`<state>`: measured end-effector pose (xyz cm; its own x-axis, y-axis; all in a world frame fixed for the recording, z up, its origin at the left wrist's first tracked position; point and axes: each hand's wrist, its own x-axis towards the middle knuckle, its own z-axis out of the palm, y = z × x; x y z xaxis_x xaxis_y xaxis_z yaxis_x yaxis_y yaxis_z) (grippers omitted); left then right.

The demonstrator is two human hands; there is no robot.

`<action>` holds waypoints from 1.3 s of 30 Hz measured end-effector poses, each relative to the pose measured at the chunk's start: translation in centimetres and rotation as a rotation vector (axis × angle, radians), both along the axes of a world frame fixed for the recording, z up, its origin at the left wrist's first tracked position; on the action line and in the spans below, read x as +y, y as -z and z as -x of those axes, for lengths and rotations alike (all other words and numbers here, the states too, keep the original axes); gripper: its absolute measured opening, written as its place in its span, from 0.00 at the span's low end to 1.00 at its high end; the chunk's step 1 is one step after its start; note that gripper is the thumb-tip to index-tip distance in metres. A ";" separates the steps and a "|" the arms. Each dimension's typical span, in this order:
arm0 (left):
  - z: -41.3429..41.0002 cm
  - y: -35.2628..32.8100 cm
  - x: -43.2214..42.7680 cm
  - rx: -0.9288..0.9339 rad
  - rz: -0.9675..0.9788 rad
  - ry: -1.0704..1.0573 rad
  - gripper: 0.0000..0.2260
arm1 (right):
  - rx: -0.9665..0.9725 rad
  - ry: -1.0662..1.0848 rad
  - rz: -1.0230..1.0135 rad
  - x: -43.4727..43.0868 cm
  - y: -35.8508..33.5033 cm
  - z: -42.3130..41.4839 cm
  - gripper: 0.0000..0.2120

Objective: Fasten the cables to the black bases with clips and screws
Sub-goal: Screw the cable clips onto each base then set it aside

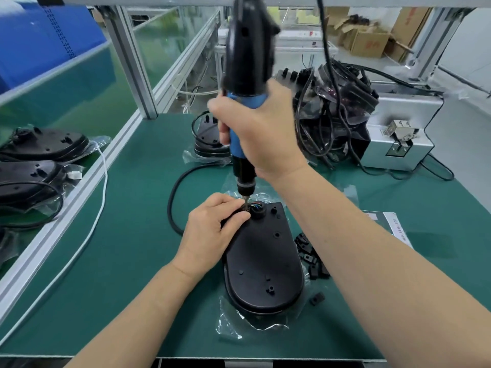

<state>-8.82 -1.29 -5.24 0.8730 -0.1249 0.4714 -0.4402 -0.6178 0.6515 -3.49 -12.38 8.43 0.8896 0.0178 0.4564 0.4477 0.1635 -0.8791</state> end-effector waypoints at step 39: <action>0.1 -0.6 0.0 0.005 -0.163 0.080 0.14 | -0.003 -0.132 -0.153 -2.8 -0.2 1.3 0.05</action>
<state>-8.93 -1.27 -4.66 0.8598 -0.2681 0.4345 -0.4887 -0.6787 0.5482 -4.83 -15.20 8.64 0.8828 0.0641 0.4653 0.4162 0.3524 -0.8382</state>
